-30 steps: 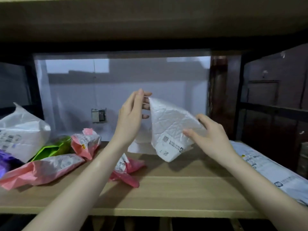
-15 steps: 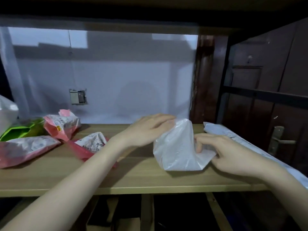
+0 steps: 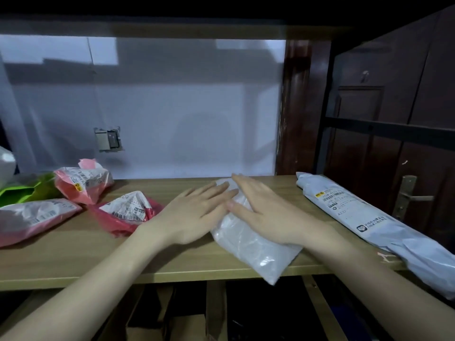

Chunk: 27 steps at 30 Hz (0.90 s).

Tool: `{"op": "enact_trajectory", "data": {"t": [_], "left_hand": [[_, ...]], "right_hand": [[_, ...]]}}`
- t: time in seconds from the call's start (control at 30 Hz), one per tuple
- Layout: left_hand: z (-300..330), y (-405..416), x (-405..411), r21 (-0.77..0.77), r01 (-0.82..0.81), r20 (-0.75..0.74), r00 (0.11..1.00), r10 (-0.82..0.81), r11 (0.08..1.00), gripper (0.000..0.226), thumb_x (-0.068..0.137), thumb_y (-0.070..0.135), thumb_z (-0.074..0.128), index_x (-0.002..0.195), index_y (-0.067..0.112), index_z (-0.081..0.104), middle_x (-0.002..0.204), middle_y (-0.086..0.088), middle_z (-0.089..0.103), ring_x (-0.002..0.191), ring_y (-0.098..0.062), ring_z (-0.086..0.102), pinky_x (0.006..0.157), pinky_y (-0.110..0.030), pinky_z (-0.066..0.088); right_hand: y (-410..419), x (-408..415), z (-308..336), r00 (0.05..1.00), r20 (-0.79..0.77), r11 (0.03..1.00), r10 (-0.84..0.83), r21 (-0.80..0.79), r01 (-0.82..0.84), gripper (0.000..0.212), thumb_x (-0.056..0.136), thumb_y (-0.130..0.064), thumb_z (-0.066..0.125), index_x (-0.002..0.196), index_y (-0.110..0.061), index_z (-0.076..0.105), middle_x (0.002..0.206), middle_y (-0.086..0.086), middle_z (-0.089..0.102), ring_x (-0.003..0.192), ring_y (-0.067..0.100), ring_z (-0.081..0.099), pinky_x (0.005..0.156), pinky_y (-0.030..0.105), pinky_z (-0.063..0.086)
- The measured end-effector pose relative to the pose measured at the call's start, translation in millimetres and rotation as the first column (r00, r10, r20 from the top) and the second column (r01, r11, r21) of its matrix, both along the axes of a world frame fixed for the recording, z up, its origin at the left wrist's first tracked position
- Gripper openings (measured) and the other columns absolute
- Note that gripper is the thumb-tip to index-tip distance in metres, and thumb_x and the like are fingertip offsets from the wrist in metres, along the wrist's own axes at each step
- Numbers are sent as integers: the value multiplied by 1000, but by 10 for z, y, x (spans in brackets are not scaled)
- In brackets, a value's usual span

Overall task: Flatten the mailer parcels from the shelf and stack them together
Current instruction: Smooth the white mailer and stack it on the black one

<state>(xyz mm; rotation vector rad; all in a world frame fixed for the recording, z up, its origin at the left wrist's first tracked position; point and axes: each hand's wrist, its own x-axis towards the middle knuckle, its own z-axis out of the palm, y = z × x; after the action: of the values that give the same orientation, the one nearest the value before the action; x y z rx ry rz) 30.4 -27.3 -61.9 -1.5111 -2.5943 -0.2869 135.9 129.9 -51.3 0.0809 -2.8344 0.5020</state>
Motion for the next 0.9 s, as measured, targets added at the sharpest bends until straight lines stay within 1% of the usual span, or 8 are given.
{"op": "enact_trajectory", "data": {"t": [0.1,0.23,0.47,0.53,0.6,0.7,0.8,0.9], "left_hand": [[-152,-130,-92,-129,-48,116,991,63,991,48,95,58,7,141,52,-4,153,24,-12,143,2,-12,120,-35,-5],[-178,-167,-114,-219,-64,152,983,98,974,52,97,54,12,146,44,-3,154,20,-17,141,1,-19,119,-33,-9],[-85,-155,-33,-230,-128,41,989,141,965,54,95,60,19,146,44,15,156,17,15,144,-10,13,116,-41,14],[-15,-159,10,-186,-133,-73,990,122,973,52,92,64,24,140,44,32,143,16,39,133,-12,33,108,-40,27],[46,-156,53,-66,-126,-117,986,117,990,44,93,61,29,127,41,49,119,16,58,117,-13,50,96,-35,38],[77,-127,64,239,-140,2,990,144,961,28,96,40,38,114,32,59,83,14,61,91,-20,62,80,-36,49],[32,-25,1,246,-151,-25,986,162,957,33,97,35,39,122,17,50,113,-1,54,110,-24,53,92,-38,43],[-19,117,-2,70,-233,136,965,222,970,50,98,46,28,137,16,37,141,-10,38,133,-29,35,108,-39,29]], "right_hand": [[30,-92,-215,984,176,995,24,92,-40,63,97,-52,24,150,-29,0,159,-10,-8,143,1,-12,118,31,-9],[55,-162,-287,954,297,985,51,144,-97,61,96,-54,17,149,-32,-4,157,-13,-14,141,-2,-17,117,31,-13],[152,-189,-283,958,258,989,127,40,-142,57,94,-56,30,147,-38,16,158,-15,4,143,-2,-2,116,27,-5],[203,-138,-213,969,199,989,145,-54,-137,53,91,-53,45,140,-40,34,156,-14,18,143,1,11,113,20,5],[299,-56,-136,987,138,995,86,30,-91,51,86,-52,54,135,-39,44,153,-14,25,142,4,17,107,17,10],[463,85,-15,994,108,988,4,151,-21,51,86,-44,59,134,-37,44,149,-14,30,138,7,22,112,25,18],[512,99,32,996,90,994,0,107,-10,51,91,-37,53,139,-32,37,146,-12,34,136,8,26,113,29,23],[476,-66,-8,996,75,987,-41,156,29,54,95,-46,40,145,-28,28,155,-6,22,143,12,17,117,32,15]]}}
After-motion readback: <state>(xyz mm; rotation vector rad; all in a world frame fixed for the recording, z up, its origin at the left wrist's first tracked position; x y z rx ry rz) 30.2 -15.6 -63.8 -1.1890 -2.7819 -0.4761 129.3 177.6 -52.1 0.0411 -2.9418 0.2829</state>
